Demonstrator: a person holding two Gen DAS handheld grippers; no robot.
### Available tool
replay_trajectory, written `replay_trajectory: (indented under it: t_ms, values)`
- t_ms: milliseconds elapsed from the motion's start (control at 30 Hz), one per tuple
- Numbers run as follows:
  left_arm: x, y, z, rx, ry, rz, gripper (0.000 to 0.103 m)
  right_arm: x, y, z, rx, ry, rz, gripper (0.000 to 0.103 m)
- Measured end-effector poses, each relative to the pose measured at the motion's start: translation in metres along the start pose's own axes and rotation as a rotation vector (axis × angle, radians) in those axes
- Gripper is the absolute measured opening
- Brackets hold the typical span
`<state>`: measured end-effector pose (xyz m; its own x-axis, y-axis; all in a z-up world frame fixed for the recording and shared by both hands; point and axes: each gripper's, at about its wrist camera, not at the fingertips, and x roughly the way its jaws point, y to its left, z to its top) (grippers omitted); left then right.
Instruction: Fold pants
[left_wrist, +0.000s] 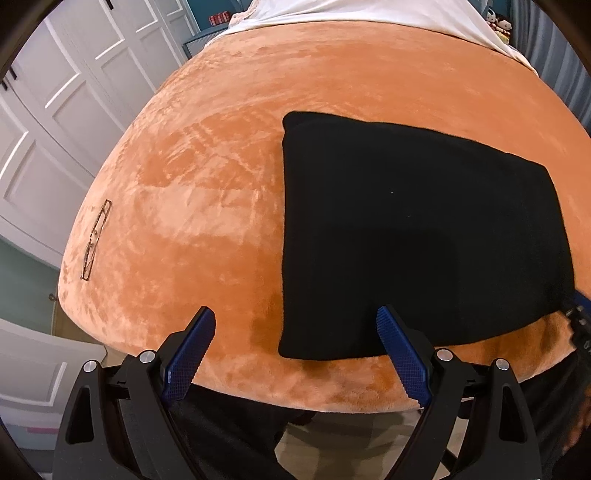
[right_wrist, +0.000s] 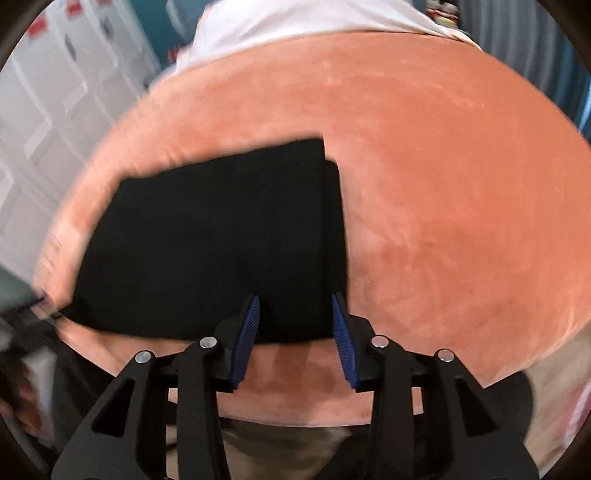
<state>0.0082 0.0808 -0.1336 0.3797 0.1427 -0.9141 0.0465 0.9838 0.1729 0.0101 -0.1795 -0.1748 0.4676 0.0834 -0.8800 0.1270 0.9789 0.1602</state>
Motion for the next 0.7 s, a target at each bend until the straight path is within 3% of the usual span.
replay_trajectory:
  t_ms: [33, 133, 233, 300, 333, 367, 467, 633, 700]
  values:
    - [-0.001, 0.001, 0.000, 0.002, -0.001, -0.001, 0.087, 0.011, -0.006, -0.005, 0.008, 0.025, 0.001, 0.048]
    - [-0.007, 0.011, 0.000, -0.008, -0.023, 0.002, 0.087, 0.000, -0.024, -0.006, 0.127, 0.013, 0.077, 0.050]
    - [-0.002, 0.021, 0.001, -0.034, -0.010, -0.054, 0.087, -0.018, -0.025, -0.002, 0.124, -0.007, 0.075, 0.052]
    - [0.005, 0.030, 0.002, -0.069, 0.010, -0.089, 0.087, -0.025, -0.022, 0.003, 0.105, -0.022, 0.055, 0.069]
    - [0.006, 0.032, 0.001, -0.084, 0.016, -0.103, 0.087, -0.030, -0.021, 0.007, 0.099, -0.037, 0.043, 0.084]
    - [0.007, 0.036, 0.001, -0.102, 0.022, -0.122, 0.087, -0.034, -0.022, 0.009, 0.099, -0.052, 0.040, 0.084]
    - [0.005, 0.046, 0.000, -0.141, 0.022, -0.132, 0.087, -0.039, -0.024, 0.018, 0.100, -0.063, 0.067, 0.084]
    - [-0.005, 0.044, 0.001, -0.104, -0.021, -0.054, 0.087, -0.042, 0.005, 0.033, 0.044, -0.090, 0.134, 0.083]
    - [-0.007, 0.038, 0.001, -0.071, -0.032, -0.030, 0.087, -0.037, 0.025, 0.042, -0.006, -0.088, 0.173, 0.059]
